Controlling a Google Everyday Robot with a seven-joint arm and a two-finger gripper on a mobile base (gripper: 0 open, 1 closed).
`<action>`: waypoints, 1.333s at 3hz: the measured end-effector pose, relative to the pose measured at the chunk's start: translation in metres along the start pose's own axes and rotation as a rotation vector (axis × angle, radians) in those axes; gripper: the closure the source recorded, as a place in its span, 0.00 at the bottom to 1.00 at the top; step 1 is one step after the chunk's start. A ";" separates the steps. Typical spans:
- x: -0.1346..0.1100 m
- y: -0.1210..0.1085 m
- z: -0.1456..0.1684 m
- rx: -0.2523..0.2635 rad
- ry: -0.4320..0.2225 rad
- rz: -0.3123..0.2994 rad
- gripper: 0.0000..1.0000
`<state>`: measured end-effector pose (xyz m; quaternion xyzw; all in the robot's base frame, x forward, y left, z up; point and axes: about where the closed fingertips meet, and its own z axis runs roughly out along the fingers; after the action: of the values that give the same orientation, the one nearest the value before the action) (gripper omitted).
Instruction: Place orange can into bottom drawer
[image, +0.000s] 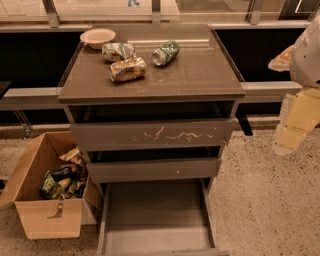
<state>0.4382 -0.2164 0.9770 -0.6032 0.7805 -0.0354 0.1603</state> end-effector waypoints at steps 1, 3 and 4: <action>0.000 0.000 0.000 0.000 0.000 0.000 0.00; -0.066 -0.086 0.034 0.053 -0.191 -0.163 0.00; -0.113 -0.121 0.052 0.040 -0.295 -0.237 0.00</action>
Offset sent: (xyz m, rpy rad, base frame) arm 0.0832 0.0250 0.0017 0.0594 -0.1216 0.1378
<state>0.5908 -0.1341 0.9810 -0.6863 0.6710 0.0192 0.2799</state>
